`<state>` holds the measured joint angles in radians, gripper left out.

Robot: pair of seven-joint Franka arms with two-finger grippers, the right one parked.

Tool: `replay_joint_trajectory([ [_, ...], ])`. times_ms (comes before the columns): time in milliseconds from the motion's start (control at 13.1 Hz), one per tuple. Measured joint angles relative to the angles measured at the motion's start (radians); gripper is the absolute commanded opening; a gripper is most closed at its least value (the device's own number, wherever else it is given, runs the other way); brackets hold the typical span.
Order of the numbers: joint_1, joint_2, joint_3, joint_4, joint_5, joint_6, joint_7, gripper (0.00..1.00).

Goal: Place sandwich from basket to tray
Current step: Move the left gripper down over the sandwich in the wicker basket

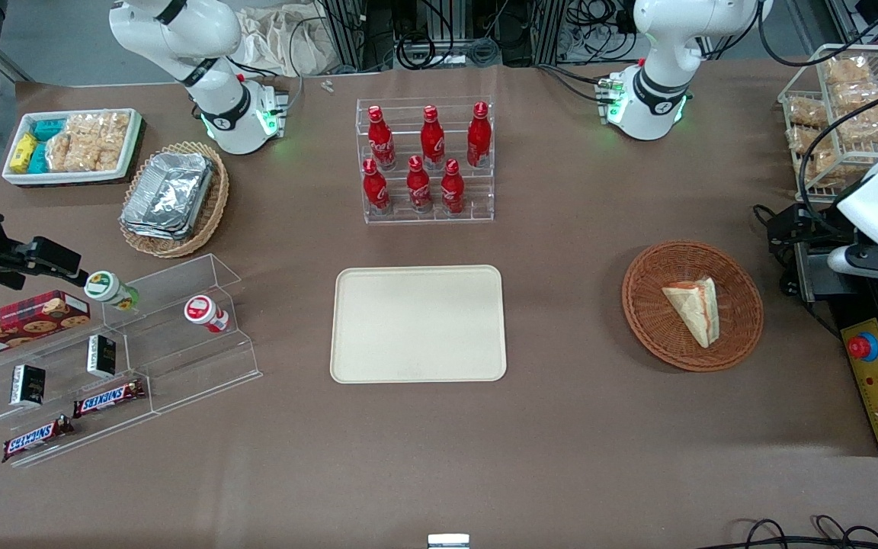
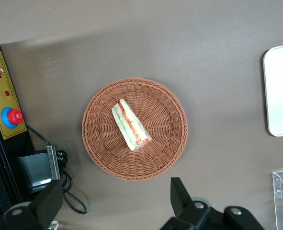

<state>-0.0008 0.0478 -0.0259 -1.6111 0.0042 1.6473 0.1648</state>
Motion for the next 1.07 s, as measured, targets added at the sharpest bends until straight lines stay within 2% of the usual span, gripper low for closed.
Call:
replay_joint_trajectory([
  [381,0.001,0.0,0.004,0.004,0.0,-0.03,-0.018,1.0],
  [533,0.004,0.002,0.007,-0.009,-0.001,-0.054,-0.126,1.0],
  [762,0.004,0.002,0.009,-0.087,-0.001,-0.026,-0.25,1.0],
  [1067,0.006,-0.009,0.031,-0.245,-0.001,0.119,-0.382,1.0],
])
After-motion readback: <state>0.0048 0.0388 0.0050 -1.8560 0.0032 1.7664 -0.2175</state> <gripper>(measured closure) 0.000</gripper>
